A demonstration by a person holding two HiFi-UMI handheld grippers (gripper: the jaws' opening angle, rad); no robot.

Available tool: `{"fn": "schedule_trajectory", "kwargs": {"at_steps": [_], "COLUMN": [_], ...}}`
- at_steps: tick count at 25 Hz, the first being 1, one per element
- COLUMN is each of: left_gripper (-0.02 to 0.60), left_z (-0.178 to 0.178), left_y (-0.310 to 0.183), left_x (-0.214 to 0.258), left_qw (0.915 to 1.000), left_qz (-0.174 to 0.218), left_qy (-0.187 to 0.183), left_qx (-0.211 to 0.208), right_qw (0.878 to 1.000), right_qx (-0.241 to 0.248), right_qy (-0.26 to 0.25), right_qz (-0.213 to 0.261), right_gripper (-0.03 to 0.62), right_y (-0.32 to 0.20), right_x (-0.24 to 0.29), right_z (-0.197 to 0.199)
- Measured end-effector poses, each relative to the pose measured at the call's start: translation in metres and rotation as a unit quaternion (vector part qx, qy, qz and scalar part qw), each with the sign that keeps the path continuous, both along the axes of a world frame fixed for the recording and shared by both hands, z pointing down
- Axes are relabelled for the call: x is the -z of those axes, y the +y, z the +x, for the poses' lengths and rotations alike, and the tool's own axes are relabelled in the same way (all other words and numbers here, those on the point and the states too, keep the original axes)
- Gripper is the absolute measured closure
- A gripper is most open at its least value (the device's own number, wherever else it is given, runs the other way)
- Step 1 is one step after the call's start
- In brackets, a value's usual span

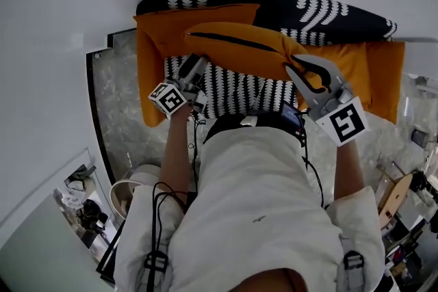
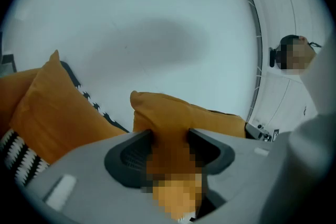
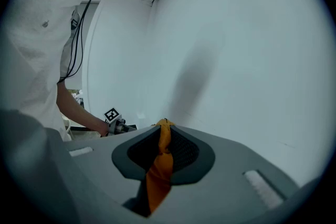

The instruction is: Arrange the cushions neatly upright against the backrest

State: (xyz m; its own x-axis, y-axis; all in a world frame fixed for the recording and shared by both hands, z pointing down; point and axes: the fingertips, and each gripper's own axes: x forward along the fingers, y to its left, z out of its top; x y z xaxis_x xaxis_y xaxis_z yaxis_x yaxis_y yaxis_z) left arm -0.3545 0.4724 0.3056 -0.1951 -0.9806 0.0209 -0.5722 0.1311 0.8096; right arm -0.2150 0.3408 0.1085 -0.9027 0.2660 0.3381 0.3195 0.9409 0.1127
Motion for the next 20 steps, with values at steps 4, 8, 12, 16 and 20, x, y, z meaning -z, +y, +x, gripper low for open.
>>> {"fn": "schedule_trajectory", "kwargs": {"at_steps": [4, 8, 12, 16, 20], "left_gripper": [0.437, 0.522, 0.561, 0.575, 0.577], "left_z": [-0.028, -0.058, -0.087, -0.123, -0.163], "left_y": [0.011, 0.028, 0.045, 0.067, 0.079], "left_x": [0.002, -0.003, -0.011, -0.016, -0.009], "left_qw": [0.9987, 0.9946, 0.9881, 0.9824, 0.9756], "left_qz": [-0.028, -0.067, -0.108, -0.124, -0.134], "left_qy": [-0.034, -0.060, -0.073, -0.085, -0.105], "left_qx": [0.024, 0.051, 0.081, 0.111, 0.139], "right_qw": [1.000, 1.000, 0.998, 0.997, 0.996], "right_qx": [-0.001, -0.001, -0.024, -0.025, -0.022], "right_qy": [0.002, 0.021, 0.049, 0.054, 0.052], "right_qz": [-0.006, -0.006, -0.031, -0.051, -0.064], "right_gripper": [0.523, 0.523, 0.523, 0.525, 0.526], "right_y": [0.016, 0.029, 0.029, 0.033, 0.028], "right_x": [-0.010, -0.030, -0.059, -0.083, -0.102], "right_z": [-0.015, -0.036, -0.066, -0.105, -0.146]}}
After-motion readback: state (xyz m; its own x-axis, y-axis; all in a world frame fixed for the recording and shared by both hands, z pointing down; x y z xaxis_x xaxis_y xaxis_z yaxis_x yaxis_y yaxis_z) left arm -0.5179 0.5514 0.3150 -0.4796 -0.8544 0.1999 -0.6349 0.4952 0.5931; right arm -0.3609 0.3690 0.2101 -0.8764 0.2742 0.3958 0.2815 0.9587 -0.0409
